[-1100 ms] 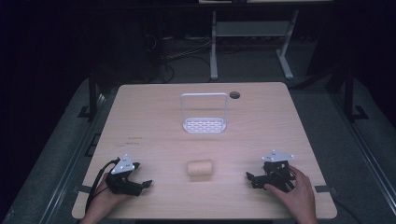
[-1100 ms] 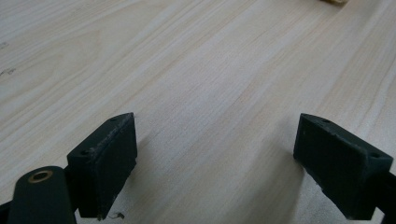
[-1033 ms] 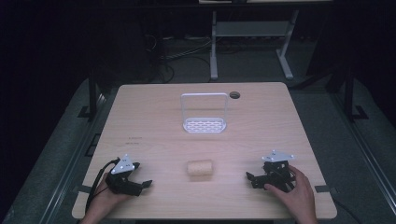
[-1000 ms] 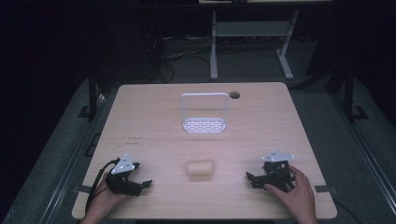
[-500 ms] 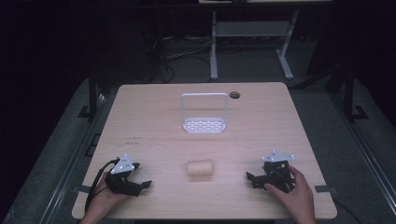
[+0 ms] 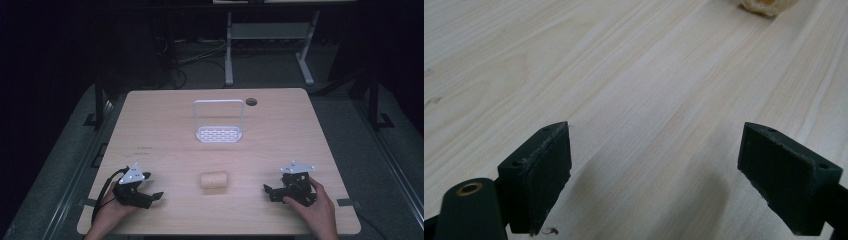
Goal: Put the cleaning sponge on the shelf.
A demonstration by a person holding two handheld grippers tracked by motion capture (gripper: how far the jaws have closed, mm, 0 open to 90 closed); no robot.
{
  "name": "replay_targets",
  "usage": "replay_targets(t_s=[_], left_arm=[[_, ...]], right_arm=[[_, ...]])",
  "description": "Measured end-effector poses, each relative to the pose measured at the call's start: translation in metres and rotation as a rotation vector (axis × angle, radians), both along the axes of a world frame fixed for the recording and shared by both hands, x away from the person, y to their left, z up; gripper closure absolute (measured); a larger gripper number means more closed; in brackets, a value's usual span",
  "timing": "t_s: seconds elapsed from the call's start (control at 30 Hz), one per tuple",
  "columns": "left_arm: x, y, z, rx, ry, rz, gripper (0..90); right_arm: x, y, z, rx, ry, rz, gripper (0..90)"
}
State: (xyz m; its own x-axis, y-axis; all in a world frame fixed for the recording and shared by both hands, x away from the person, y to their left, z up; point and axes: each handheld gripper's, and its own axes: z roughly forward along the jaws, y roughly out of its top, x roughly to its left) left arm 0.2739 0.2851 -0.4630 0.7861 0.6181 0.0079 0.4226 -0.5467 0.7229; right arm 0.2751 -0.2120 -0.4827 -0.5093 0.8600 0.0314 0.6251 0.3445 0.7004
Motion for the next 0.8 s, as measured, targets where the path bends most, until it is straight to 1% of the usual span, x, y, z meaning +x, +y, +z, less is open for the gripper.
replay_targets(t_s=[0.17,0.27,0.3,0.5,0.57,0.63,0.67,0.77,0.8], left_arm=[[0.001,-0.004,0.004,-0.013,-0.001,-0.019,13.6],[0.001,-0.006,0.006,-0.014,-0.003,-0.030,13.6],[0.002,-0.008,0.007,-0.022,-0.001,-0.033,13.6],[0.004,-0.012,0.011,-0.014,-0.008,-0.055,13.7],[0.005,-0.015,0.012,-0.021,-0.008,-0.059,13.7],[0.006,-0.016,0.013,-0.014,-0.011,-0.067,13.7],[0.006,-0.017,0.013,-0.019,-0.010,-0.067,13.7],[0.007,-0.020,0.015,-0.011,-0.013,-0.083,13.7],[0.007,-0.021,0.015,-0.021,-0.012,-0.082,13.7]], right_arm=[[0.000,0.000,0.000,0.000,0.000,0.000,0.9],[0.000,0.000,0.000,0.000,0.000,0.000,1.0],[0.000,0.000,0.000,0.000,0.000,0.000,1.0],[0.000,0.000,0.000,0.000,0.000,0.000,1.0],[0.000,0.000,0.000,-0.002,0.000,0.001,0.9],[0.000,0.000,0.000,-0.001,0.000,0.001,0.9],[0.000,0.000,0.000,-0.001,0.000,0.001,0.9],[0.000,0.000,0.000,-0.001,0.000,0.001,0.9],[0.000,0.000,0.000,-0.001,0.000,0.001,0.9]])
